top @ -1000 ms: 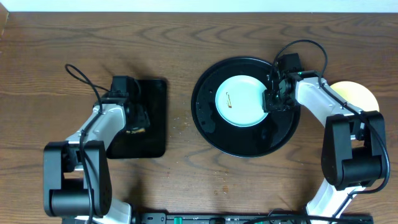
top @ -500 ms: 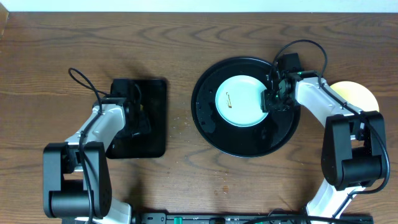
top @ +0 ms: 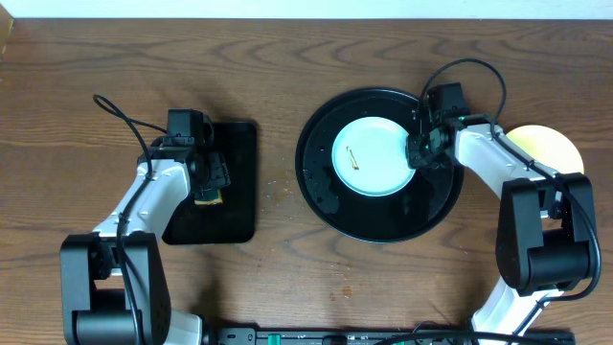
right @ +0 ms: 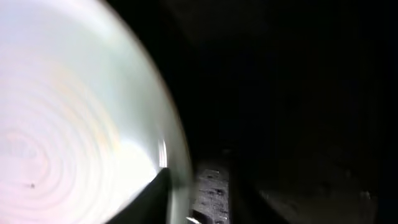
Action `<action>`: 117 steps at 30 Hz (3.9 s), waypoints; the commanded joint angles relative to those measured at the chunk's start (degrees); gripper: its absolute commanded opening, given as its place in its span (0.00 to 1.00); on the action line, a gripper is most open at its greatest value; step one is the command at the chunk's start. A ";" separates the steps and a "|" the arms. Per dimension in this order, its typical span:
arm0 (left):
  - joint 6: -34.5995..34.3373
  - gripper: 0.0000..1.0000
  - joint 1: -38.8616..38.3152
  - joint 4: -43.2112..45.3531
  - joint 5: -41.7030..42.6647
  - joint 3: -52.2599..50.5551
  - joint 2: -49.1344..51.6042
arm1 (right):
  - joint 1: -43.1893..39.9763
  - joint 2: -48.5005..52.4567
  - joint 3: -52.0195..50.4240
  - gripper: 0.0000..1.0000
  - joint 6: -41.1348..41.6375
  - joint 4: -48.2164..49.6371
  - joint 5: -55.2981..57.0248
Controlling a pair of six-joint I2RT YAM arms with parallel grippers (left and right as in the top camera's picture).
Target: Clean dirty plates on tray and stack at the side
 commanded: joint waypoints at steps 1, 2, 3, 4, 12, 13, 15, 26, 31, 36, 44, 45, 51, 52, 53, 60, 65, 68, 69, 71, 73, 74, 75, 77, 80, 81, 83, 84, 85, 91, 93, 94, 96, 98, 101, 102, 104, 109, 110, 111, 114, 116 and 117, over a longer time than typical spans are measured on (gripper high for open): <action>0.92 0.72 0.24 0.00 -1.25 -0.20 -0.37 | 0.52 0.66 -1.36 0.18 -0.02 -0.44 -5.51; 0.92 0.72 0.24 0.00 -1.25 -0.37 -0.37 | 0.52 0.55 -1.07 0.17 -0.02 -0.98 -6.60; 0.94 0.72 0.24 0.02 -1.27 -0.52 -0.37 | 0.52 0.37 -0.81 0.14 -0.02 -1.55 -7.15; 0.92 0.72 0.24 0.02 -1.25 -0.61 -0.37 | 0.52 0.15 -0.44 0.11 -0.02 -2.40 -7.37; 0.92 0.72 0.24 0.39 -1.27 -0.66 -0.37 | 0.52 -2.19 -0.02 0.21 -3.54 -2.34 -7.10; 0.92 0.72 0.24 0.46 -1.25 -0.68 -0.37 | 0.50 -2.12 -0.11 0.32 -4.09 -1.75 -7.02; 0.92 0.72 0.24 0.48 -1.27 -0.68 -0.37 | 0.46 -1.92 -0.20 0.40 -4.13 -0.46 -5.40; 0.92 0.72 0.24 0.46 -1.22 -0.83 -0.04 | 1.97 0.94 -0.26 0.28 -4.11 2.93 -4.74; 0.96 0.72 0.24 2.51 -1.31 -2.43 0.37 | 2.03 1.05 -0.26 0.19 -4.09 2.91 -4.76; 0.92 0.71 0.24 4.57 -1.29 -3.61 0.37 | 2.01 1.05 -0.26 0.18 -4.11 2.67 -4.72; 0.96 0.70 0.24 7.37 -1.31 -6.78 0.37 | 2.03 1.05 -0.26 0.21 -4.11 2.32 -4.70; 0.96 0.69 0.24 8.07 -1.31 -7.34 0.37 | 2.03 1.05 -0.26 0.21 -4.11 2.32 -4.70; 1.01 0.66 0.26 13.09 -1.84 -10.34 0.37 | 2.01 1.05 -0.26 0.15 -4.11 2.32 -4.55; 1.01 0.60 0.24 13.60 -2.47 -10.47 0.37 | 2.01 1.05 -0.28 0.15 -4.11 2.32 -4.55; 1.11 0.49 0.24 13.99 -3.04 -10.47 0.37 | 2.01 1.05 -0.28 0.15 -4.11 2.32 -4.55; 3.06 0.08 0.24 9.46 0.31 -7.30 -5.16 | 2.03 1.05 -0.28 0.21 -4.11 2.27 -4.57; 2.93 0.08 0.24 6.64 0.24 -7.23 -17.29 | 2.03 1.05 -0.28 0.36 -4.09 2.27 -4.59; 2.93 0.08 0.24 6.32 0.24 -7.23 -24.68 | 2.03 1.05 -0.28 0.48 -4.09 2.27 -4.59; 2.95 0.08 0.24 6.21 0.26 -7.23 -26.25 | 2.03 1.05 -0.28 0.53 -4.09 2.27 -4.61; 2.95 0.07 0.24 6.19 0.24 -7.26 -28.94 | 2.03 1.05 -0.28 0.65 -4.07 2.25 -4.61; 2.93 0.07 0.24 6.25 0.24 -7.26 -30.29 | 2.03 1.05 -0.28 0.76 -4.07 2.23 -4.81; 2.93 0.07 0.24 6.21 0.24 -7.26 -30.47 | 2.03 1.05 -0.28 0.77 -4.07 2.25 -4.85; 2.95 0.07 0.24 6.14 0.24 -7.26 -30.45 | 2.03 1.05 -0.28 0.78 -4.07 2.25 -4.83; 2.95 0.07 0.24 6.16 0.26 -7.23 -30.05 | 2.03 1.05 -0.28 0.78 -4.07 2.25 -4.83; 3.15 0.08 0.24 6.19 0.26 -7.23 -29.51 | 2.03 1.05 -0.28 0.79 -4.07 2.25 -4.83; 3.30 0.07 0.24 6.21 0.26 -7.15 -29.42 | 2.03 1.05 -0.28 0.79 -4.07 2.25 -4.83; 4.55 0.08 0.24 6.19 0.24 -6.93 -29.33 | 2.03 1.05 -0.28 0.79 -4.07 2.25 -4.83; 4.72 0.07 0.24 6.19 0.24 -6.75 -29.33 | 2.03 1.05 -0.28 0.79 -4.07 2.25 -4.83; 4.70 0.07 0.24 6.16 0.26 -6.60 -29.33 | 2.03 1.05 -0.28 0.79 -4.07 2.25 -4.83; 3.37 0.08 0.24 -1.77 0.28 -0.63 -26.10 | 2.03 1.05 -0.28 0.78 -4.07 2.25 -4.83; 2.75 0.08 0.24 -6.36 0.48 3.80 -22.80 | 2.03 1.05 -0.28 0.78 -4.07 2.27 -4.83; 2.71 0.07 0.24 -9.66 0.66 6.97 -20.41 | 2.03 1.05 -0.28 0.77 -4.07 2.25 -4.83; 3.96 0.07 0.24 -16.31 2.29 13.97 -15.02 | 2.03 1.05 -0.28 0.70 -4.07 2.25 -4.83; 5.57 0.08 0.24 -22.21 4.52 20.72 -9.64 | 2.03 1.05 -0.28 0.63 -4.07 2.25 -4.83; 6.43 0.08 0.24 -30.82 5.79 30.23 -1.44 | 2.03 1.05 -0.28 0.50 -4.07 2.25 -4.83; 7.04 0.07 0.24 -32.87 6.45 32.68 1.07 | 2.03 1.05 -0.28 0.43 -4.07 2.25 -4.83; 9.38 0.08 0.24 -34.12 11.06 35.43 4.74 | 2.03 1.05 -0.28 0.34 -4.07 2.27 -4.83; 14.49 0.08 -1.97 -28.68 28.85 35.67 8.20 | 2.03 1.05 -0.28 0.12 -4.04 2.32 -4.83; 14.49 0.08 -3.34 -26.86 29.62 35.60 8.24 | 2.03 1.05 -0.28 0.07 -4.04 2.32 -4.83; 14.51 0.07 -4.74 -25.33 29.59 35.60 8.24 | 2.03 1.05 -0.28 0.02 -4.04 2.32 -4.83; 14.51 0.08 -11.06 -19.10 29.35 35.60 8.31 | 2.03 1.05 -0.28 0.01 -4.07 2.29 -4.83; 14.51 0.08 -14.69 -16.02 27.52 35.60 8.52 | 2.03 1.05 -0.28 0.01 -4.09 2.29 -4.81; 14.51 0.08 -16.70 -14.53 25.73 35.60 8.74 | 2.03 1.05 -0.28 0.01 -4.09 2.27 -4.81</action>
